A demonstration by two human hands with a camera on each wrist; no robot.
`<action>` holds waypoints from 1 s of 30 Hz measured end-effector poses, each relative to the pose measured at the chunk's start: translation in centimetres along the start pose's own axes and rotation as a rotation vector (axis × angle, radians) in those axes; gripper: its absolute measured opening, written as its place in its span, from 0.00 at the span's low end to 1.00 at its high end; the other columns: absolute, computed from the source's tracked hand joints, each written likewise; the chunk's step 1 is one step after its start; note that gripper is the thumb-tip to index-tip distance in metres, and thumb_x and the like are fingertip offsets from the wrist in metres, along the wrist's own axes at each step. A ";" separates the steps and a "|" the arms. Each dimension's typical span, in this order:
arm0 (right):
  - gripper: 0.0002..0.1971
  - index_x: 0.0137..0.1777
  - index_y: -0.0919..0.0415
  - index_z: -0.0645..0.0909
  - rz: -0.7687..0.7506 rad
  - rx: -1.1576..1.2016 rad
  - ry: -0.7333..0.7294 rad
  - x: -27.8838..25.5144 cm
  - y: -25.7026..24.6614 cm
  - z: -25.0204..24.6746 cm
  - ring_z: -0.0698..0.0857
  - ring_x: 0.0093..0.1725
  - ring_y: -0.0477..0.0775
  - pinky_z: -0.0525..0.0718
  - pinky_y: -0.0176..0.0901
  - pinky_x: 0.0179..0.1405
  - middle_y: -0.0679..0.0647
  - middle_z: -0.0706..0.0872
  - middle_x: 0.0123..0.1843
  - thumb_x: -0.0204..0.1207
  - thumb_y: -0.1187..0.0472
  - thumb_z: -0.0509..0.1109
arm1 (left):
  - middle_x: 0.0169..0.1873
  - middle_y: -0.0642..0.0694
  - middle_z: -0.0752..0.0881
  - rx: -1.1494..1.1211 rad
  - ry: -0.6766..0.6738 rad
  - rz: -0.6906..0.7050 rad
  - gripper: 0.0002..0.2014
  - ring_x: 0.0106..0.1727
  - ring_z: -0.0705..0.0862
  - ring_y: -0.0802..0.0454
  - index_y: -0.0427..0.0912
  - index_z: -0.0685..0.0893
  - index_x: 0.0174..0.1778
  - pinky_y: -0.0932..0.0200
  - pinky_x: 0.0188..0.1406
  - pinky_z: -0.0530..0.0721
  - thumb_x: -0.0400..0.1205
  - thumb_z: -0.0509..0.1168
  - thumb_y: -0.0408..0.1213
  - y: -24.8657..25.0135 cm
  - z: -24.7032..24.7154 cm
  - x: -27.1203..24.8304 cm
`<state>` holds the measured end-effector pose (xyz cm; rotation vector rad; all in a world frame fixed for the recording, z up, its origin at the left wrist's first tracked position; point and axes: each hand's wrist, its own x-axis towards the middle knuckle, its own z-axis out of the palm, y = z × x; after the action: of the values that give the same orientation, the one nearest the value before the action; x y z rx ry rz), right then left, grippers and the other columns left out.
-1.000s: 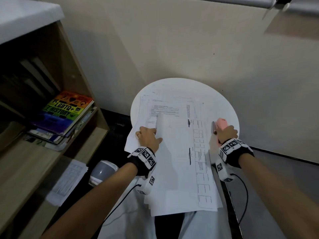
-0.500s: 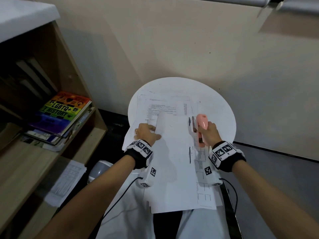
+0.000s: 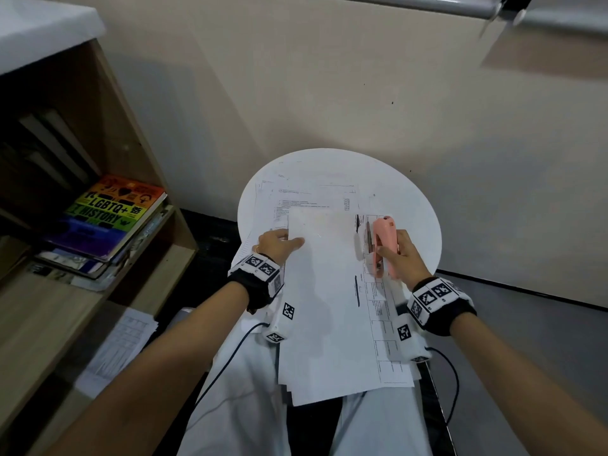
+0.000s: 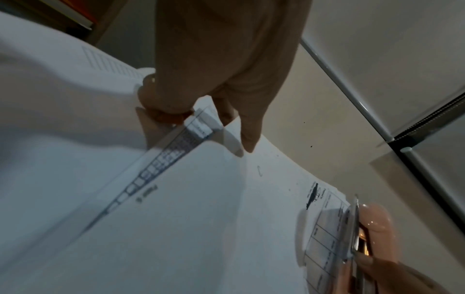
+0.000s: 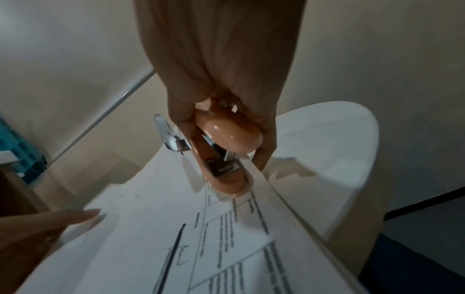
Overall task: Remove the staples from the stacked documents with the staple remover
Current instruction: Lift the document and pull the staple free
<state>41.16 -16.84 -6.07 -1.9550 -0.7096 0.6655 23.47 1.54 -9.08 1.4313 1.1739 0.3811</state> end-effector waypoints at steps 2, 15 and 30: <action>0.09 0.59 0.58 0.70 0.003 0.006 -0.029 0.0 0.1 -0.1 0.77 0.52 0.53 0.75 0.23 0.26 0.57 0.72 0.61 0.81 0.65 0.64 | 0.45 0.43 0.92 -0.112 -0.078 0.005 0.14 0.50 0.90 0.40 0.48 0.92 0.41 0.40 0.59 0.85 0.60 0.79 0.45 0.9 -0.3 -0.5; 0.05 0.55 0.63 0.68 0.062 -0.083 -0.012 1.4 -0.5 0.8 0.75 0.54 0.55 0.81 0.31 0.41 0.56 0.67 0.58 0.82 0.67 0.61 | 0.55 0.45 0.79 0.435 -0.275 0.636 0.13 0.57 0.79 0.47 0.48 0.86 0.50 0.43 0.64 0.78 0.71 0.77 0.34 -0.7 0.8 -0.7; 0.06 0.56 0.64 0.67 0.151 -0.111 -0.007 1.8 -0.7 1.2 0.74 0.52 0.56 0.73 0.36 0.36 0.58 0.67 0.59 0.82 0.67 0.60 | 0.57 0.55 0.77 0.721 -0.220 0.692 0.03 0.54 0.75 0.50 0.41 0.88 0.38 0.49 0.51 0.78 0.75 0.74 0.37 -0.4 2.2 -1.0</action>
<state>41.48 -14.60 -6.29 -2.1255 -0.6184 0.7376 24.64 -0.56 -9.59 2.4481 0.6128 0.2608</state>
